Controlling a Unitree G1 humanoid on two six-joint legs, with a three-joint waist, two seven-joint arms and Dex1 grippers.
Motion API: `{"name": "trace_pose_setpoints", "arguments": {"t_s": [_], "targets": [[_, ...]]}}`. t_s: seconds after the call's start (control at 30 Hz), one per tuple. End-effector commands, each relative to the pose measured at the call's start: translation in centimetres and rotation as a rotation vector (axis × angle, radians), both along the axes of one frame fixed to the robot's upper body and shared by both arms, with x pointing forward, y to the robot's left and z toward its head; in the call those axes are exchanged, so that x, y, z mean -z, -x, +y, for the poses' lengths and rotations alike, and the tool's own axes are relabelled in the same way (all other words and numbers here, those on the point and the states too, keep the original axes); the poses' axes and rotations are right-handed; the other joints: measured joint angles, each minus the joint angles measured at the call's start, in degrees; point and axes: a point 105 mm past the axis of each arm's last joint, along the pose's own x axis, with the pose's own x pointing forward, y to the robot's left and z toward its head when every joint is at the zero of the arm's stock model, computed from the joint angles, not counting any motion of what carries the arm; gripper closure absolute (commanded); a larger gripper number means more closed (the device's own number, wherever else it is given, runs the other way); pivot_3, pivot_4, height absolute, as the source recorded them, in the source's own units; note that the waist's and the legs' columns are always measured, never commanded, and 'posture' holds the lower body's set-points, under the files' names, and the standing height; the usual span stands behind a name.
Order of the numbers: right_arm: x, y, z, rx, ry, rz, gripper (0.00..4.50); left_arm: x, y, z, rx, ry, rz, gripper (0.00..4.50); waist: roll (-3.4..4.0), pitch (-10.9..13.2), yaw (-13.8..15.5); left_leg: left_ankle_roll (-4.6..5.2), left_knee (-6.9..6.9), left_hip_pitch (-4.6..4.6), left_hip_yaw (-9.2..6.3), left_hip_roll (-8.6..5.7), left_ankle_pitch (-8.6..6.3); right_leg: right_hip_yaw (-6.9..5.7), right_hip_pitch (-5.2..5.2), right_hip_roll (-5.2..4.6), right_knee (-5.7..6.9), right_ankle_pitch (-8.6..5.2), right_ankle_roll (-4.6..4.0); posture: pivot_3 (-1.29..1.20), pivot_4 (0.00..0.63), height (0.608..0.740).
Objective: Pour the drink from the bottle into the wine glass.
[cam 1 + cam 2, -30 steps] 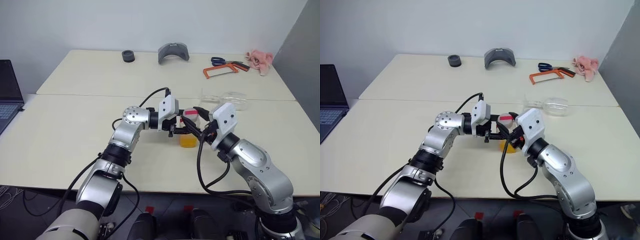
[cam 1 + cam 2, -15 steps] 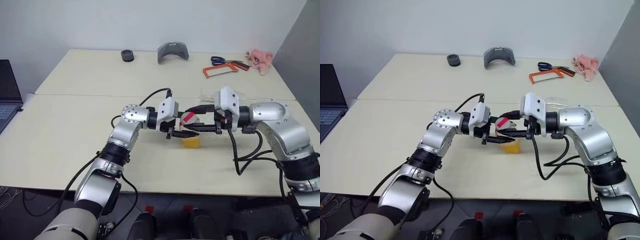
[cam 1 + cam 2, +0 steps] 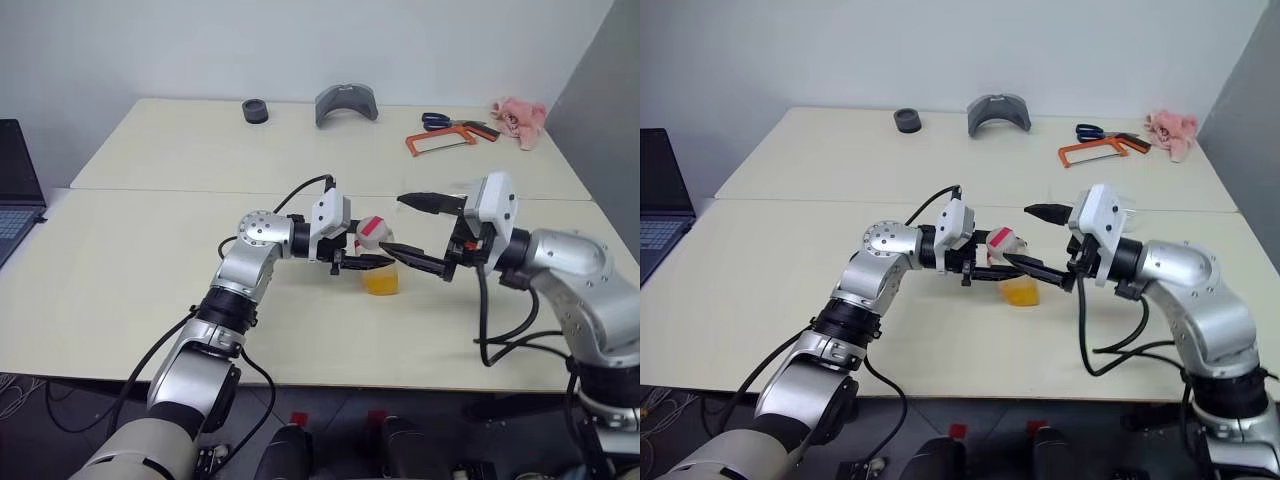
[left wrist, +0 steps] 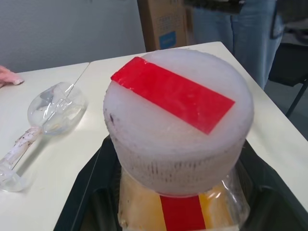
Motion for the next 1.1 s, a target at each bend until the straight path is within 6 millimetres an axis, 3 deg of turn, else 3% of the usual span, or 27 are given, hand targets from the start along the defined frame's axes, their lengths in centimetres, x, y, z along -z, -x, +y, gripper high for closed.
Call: {"name": "trace_pose_setpoints", "arguments": {"t_s": [0.03,0.2,0.5,0.87,1.1], "targets": [[-0.8,0.6,1.5,0.065,-0.046,-0.098,0.58,-1.1,0.0,-0.2,0.015,0.012,-0.034,2.32,0.00,0.0,0.0,0.00,0.00,0.00,0.01,-0.02,0.00,0.01,-0.01,0.01,0.01,0.00,0.00,0.00,0.150,0.740],[-0.9,0.4,2.0,0.109,-0.108,-0.104,0.58,-1.7,-0.4,-0.4,0.019,0.010,-0.045,2.32,0.00,0.0,0.2,-0.01,0.04,-0.02,0.01,-0.04,0.01,-0.03,0.00,0.00,0.00,0.00,0.00,0.00,0.150,0.740],[-1.3,0.2,0.7,0.155,-0.177,-0.081,0.58,-2.3,-1.0,0.4,-0.027,0.038,-0.023,2.32,0.00,0.0,0.1,0.00,0.03,-0.01,0.04,-0.05,0.00,-0.02,0.00,0.01,0.00,0.00,0.00,0.00,0.150,0.740],[-1.1,0.4,-0.1,0.183,-0.188,-0.053,0.58,-1.0,-0.8,0.6,-0.071,0.052,0.013,2.32,0.00,0.0,0.1,0.00,0.02,-0.02,0.03,-0.04,0.00,-0.02,0.00,0.01,0.00,0.00,0.00,0.00,0.150,0.740],[-0.5,1.2,0.8,0.140,-0.159,-0.035,0.58,-1.0,-0.9,0.6,-0.072,0.044,0.010,2.32,0.00,0.0,0.2,0.00,0.02,-0.01,0.05,-0.05,0.00,-0.02,0.00,0.01,0.00,0.00,0.00,0.00,0.150,0.740]]}}
